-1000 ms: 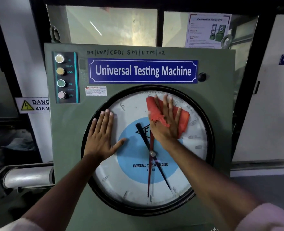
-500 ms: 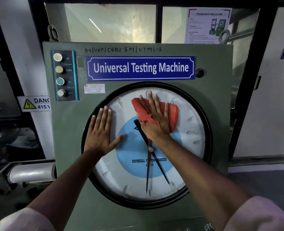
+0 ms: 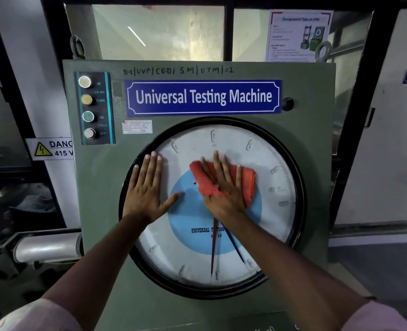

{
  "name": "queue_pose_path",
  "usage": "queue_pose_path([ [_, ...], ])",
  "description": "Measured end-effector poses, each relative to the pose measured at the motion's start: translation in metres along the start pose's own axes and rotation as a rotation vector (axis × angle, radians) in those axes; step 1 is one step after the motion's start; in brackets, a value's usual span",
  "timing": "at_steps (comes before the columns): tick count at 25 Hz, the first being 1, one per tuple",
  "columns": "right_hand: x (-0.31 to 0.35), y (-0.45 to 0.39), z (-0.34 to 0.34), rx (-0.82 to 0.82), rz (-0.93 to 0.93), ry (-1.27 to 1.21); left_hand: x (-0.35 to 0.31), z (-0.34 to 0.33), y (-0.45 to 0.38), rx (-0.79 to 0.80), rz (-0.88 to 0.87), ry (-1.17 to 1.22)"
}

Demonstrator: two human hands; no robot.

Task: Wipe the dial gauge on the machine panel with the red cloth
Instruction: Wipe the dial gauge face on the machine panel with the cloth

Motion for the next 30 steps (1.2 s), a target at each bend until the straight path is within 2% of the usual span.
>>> queue_pose_path([
  [2, -0.006, 0.035, -0.001, 0.021, 0.139, 0.014, -0.001, 0.001, -0.001, 0.014, 0.001, 0.002],
  [4, -0.015, 0.012, -0.003, 0.026, 0.251, 0.013, 0.000, 0.002, -0.002, 0.023, 0.004, 0.005],
  [5, -0.018, -0.010, -0.001, 0.018, 0.220, 0.006, -0.001, 0.002, -0.002, 0.025, 0.001, 0.002],
  [7, -0.020, -0.045, -0.002, -0.010, 0.031, -0.016, -0.002, 0.002, -0.001, 0.012, -0.003, -0.001],
  [9, -0.009, -0.036, -0.004, -0.039, -0.078, -0.031, -0.001, 0.002, -0.002, 0.012, -0.001, 0.015],
  [12, 0.005, 0.035, -0.005, 0.004, 0.129, 0.000, 0.001, 0.002, 0.001, 0.020, -0.011, 0.020],
  [15, -0.017, 0.021, 0.003, 0.027, 0.284, 0.000, 0.003, 0.004, -0.002, 0.037, -0.017, 0.021],
  [19, -0.045, -0.047, 0.013, 0.045, -0.005, -0.020, 0.000, 0.003, -0.002, 0.027, -0.012, 0.012],
  [21, -0.048, -0.024, 0.015, 0.006, -0.162, -0.019, 0.000, 0.002, -0.003, 0.005, -0.030, 0.001],
  [23, -0.047, 0.025, 0.014, 0.060, -0.273, -0.027, 0.001, 0.002, -0.011, -0.026, -0.090, -0.028],
  [26, -0.053, 0.045, 0.010, 0.154, -0.295, -0.044, -0.001, 0.005, -0.039, -0.013, -0.184, -0.027],
  [30, -0.051, -0.031, 0.015, 0.071, -0.331, -0.092, -0.013, 0.003, -0.053, -0.002, -0.181, -0.027],
])
Point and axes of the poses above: each hand's wrist, its own y-axis away from the middle knuckle, its own z-axis out of the back of the hand, x = y × z, the point moved 4 cm from there along -y, towards the middle knuckle, and after that the axes turned 13 degrees about -x, right-handed, at the moved point
